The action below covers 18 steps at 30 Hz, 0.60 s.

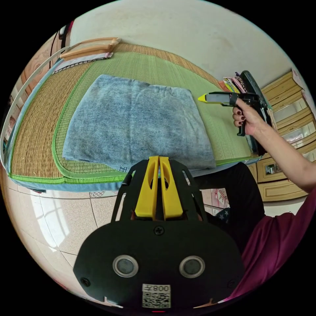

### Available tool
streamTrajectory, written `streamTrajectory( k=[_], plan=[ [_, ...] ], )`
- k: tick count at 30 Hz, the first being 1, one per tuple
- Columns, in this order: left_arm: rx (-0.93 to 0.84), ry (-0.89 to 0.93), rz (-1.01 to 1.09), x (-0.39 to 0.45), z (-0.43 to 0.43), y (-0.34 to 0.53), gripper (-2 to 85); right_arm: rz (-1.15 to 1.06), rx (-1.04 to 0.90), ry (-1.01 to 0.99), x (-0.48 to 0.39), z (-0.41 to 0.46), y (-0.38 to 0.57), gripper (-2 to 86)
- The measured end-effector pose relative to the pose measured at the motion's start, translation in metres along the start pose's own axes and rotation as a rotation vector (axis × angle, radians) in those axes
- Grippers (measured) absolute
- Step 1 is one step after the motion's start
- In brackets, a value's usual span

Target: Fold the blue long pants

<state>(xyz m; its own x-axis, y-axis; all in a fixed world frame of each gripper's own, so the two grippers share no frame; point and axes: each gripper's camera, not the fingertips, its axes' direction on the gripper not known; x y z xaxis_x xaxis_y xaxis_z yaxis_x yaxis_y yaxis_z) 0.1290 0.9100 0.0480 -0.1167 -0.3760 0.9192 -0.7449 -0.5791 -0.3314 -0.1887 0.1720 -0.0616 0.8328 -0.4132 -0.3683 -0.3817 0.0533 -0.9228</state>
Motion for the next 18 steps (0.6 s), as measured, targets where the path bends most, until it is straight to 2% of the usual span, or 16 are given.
streamTrajectory(
  k=[7,10,18],
  plan=[
    [-0.014,0.011,0.031,0.018,0.013,-0.019,0.2,0.041,-0.024,0.059,0.036,0.026,-0.031,0.0],
    [-0.015,0.052,0.028,0.019,0.017,-0.026,0.2,0.060,-0.062,0.014,0.051,0.044,-0.034,0.0],
    [-0.026,0.102,-0.041,0.026,0.014,-0.041,0.1,0.052,0.016,-0.061,0.064,0.027,-0.005,0.0]
  ],
)
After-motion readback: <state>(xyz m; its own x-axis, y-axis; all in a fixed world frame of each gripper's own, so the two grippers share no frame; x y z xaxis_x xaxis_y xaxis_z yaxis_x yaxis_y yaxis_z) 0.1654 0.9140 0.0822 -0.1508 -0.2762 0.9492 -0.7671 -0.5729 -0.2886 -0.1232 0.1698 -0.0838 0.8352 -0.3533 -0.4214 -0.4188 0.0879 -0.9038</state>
